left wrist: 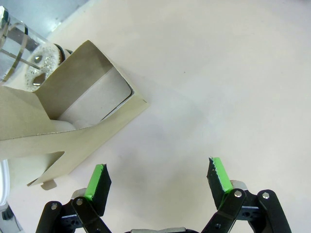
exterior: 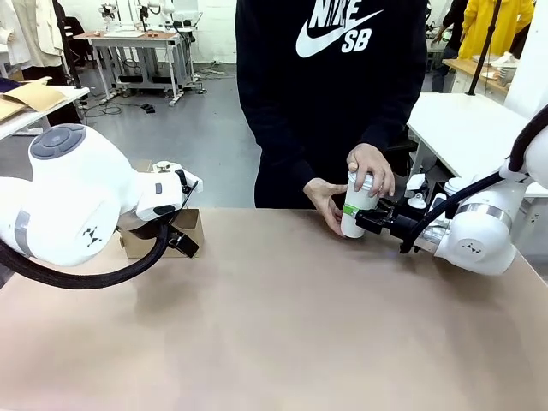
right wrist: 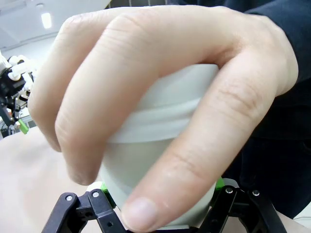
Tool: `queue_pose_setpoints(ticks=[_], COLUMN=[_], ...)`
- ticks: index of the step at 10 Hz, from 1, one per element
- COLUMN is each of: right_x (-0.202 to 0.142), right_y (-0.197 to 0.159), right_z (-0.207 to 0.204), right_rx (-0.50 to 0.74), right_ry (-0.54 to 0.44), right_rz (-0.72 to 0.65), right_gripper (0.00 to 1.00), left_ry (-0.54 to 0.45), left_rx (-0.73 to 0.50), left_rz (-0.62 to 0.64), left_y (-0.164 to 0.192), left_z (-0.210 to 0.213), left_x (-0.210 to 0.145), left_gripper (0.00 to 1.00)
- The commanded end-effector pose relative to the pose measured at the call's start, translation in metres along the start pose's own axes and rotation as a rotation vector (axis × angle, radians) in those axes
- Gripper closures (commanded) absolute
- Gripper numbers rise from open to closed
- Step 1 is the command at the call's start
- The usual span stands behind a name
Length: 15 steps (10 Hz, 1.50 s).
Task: Pour a drink into a cup and package it in a carrier.
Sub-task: When a person places the Paper Cup Lid on the 600 ml Paper Cup , lift the 600 ml Paper Cup.
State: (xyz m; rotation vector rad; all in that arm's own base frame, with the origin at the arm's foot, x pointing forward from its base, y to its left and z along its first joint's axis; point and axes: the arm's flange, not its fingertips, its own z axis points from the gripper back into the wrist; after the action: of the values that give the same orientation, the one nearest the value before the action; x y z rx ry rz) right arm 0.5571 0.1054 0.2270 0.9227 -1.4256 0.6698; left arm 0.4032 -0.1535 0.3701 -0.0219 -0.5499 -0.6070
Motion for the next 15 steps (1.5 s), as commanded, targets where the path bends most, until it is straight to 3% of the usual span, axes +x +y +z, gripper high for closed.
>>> queue_pose_setpoints(ticks=[1,15], right_x=[0.0005,0.0005], right_y=[0.0003,0.0003], right_z=[-0.0044,-0.0044], right_rx=[-0.001,-0.001], right_ry=[-0.011,-0.011], right_rz=[0.015,0.015], right_gripper=[0.20,0.20], left_ry=[-0.001,-0.001], left_rx=[-0.001,-0.001], left_rz=[0.003,0.003], left_y=[0.0010,0.0010], left_z=[0.0003,0.0003], left_x=[-0.0004,-0.0004], left_gripper=[0.00,0.00])
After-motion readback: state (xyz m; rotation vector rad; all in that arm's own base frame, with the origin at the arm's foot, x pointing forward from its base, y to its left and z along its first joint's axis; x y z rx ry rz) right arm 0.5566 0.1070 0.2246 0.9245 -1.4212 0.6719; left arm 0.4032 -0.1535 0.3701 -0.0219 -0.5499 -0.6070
